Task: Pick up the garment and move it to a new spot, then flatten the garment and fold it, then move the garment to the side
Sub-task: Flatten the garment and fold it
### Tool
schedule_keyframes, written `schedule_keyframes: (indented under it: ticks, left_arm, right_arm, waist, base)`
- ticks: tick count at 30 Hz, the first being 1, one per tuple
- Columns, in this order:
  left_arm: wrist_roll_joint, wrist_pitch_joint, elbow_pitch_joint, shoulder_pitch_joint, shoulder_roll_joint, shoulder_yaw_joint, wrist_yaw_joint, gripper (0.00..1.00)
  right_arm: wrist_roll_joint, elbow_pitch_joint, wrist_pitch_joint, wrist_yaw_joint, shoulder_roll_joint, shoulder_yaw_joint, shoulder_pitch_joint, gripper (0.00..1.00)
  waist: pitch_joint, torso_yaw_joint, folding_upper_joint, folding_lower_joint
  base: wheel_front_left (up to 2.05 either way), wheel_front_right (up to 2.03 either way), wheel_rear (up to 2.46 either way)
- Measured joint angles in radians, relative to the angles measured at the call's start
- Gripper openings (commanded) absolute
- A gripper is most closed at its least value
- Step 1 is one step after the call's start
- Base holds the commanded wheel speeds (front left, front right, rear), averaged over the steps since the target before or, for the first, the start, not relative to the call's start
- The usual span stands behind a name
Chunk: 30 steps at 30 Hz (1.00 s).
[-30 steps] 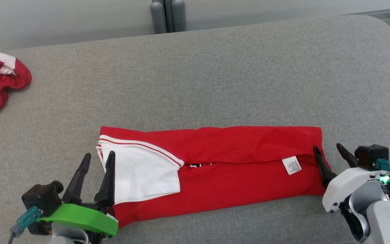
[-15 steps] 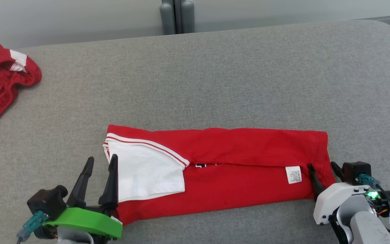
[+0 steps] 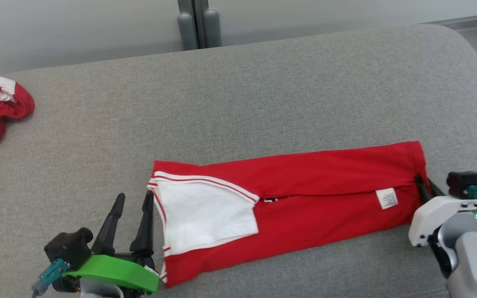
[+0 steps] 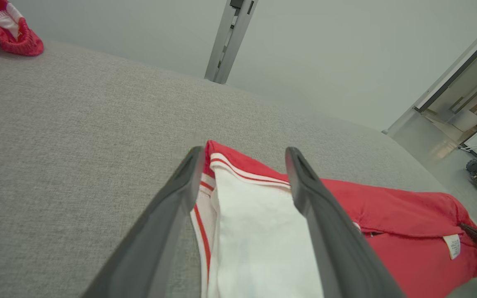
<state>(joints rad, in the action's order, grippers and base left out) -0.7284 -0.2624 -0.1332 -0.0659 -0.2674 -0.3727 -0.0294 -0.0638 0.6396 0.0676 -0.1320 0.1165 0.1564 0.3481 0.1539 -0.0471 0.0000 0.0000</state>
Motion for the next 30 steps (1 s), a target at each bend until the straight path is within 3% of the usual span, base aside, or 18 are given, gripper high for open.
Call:
schedule_keyframes:
  ticks: [6, 14, 23, 30]
  left_arm:
    - [0.012, 0.000, -0.012, 0.000, 0.021, 0.006, -0.013, 1.00]
    - [0.027, 0.000, -0.028, 0.000, 0.037, 0.015, -0.025, 1.00]
    - [0.039, 0.000, -0.042, -0.004, 0.041, 0.016, -0.037, 1.00]
    - [0.041, 0.000, -0.047, -0.019, 0.043, 0.016, -0.041, 1.00]
  right_arm:
    - [-0.019, -0.066, -0.063, 0.000, 0.098, 0.084, 0.008, 0.00]
    - [-0.095, -0.233, -0.147, 0.001, 0.070, 0.083, -0.035, 0.00]
    - [-0.236, -0.481, -0.218, 0.001, -0.041, -0.195, -0.119, 0.00]
    - [-0.353, -0.516, -0.236, 0.001, -0.066, -0.442, -0.118, 0.00]
  waist:
    - [-0.008, -0.013, 0.0000, 0.0000]
    - [-0.010, -0.023, 0.0000, 0.0000]
    - [-0.013, -0.018, 0.0000, 0.0000]
    - [-0.010, 0.003, 0.0000, 0.0000]
  base:
    - [0.00, 0.00, 0.00]
    - [0.00, 0.00, 0.00]
    - [0.00, 0.00, 0.00]
    - [0.00, 0.00, 0.00]
